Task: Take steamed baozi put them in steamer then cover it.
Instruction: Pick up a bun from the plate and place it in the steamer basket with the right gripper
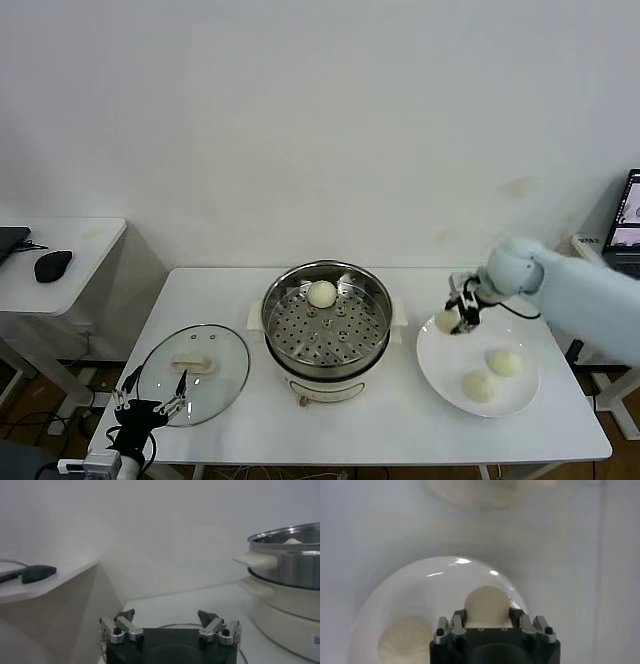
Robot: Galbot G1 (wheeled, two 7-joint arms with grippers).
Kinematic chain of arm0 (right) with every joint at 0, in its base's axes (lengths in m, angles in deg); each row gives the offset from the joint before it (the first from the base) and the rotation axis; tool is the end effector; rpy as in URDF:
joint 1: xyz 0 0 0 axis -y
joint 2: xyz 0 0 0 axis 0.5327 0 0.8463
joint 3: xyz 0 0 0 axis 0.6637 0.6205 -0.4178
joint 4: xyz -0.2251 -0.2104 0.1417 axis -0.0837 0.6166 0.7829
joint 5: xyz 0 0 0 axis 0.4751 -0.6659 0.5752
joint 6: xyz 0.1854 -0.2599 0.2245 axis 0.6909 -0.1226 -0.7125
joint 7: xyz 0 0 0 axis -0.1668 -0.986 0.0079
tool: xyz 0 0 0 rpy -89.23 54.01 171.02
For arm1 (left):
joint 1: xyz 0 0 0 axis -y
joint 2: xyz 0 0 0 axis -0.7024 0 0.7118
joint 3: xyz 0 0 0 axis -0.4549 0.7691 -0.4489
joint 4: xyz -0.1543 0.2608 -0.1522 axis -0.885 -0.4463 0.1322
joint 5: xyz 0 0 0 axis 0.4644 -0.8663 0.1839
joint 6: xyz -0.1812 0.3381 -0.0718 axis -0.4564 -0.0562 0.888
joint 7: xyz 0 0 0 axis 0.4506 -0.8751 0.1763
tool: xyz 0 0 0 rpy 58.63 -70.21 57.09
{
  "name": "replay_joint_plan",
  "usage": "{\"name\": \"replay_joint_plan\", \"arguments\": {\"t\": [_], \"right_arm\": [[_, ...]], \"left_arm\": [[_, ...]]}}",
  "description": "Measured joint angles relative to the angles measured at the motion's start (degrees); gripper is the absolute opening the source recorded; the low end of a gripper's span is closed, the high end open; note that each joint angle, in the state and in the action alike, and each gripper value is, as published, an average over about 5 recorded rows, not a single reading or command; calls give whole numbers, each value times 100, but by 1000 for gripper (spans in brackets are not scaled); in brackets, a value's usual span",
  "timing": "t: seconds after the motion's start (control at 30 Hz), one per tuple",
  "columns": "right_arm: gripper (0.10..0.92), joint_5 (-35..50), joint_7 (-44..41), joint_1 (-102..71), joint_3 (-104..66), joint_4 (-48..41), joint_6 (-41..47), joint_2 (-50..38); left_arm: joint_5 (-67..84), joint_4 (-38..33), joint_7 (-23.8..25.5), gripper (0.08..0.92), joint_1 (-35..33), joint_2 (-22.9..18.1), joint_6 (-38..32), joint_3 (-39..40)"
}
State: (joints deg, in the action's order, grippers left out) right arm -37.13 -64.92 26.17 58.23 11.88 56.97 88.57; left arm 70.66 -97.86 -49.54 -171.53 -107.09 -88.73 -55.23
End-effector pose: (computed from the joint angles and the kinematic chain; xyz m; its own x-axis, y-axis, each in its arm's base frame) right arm 0.5355 -0.0832 -0.0997 -0.3226 -0.1337 0.9370 -0.9406 -0.0658 -0.3332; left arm 0.1949 0.1236 -0.3255 -0.9816 -0.0205 0.1899 0.0153 0.9825 0.1855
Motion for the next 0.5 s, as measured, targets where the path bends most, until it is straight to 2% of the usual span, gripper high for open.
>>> {"name": "replay_joint_plan", "arguments": {"t": [0.23,0.5], "right_arm": [[560,836,146,1176,704,341,295,373],[564,1832,474,1691,1148,496,731,1152]], "left_arm": [[42,46,-10,823,71,70,-17,34],[65,84,-11,823,147,129,-41,-7]]}}
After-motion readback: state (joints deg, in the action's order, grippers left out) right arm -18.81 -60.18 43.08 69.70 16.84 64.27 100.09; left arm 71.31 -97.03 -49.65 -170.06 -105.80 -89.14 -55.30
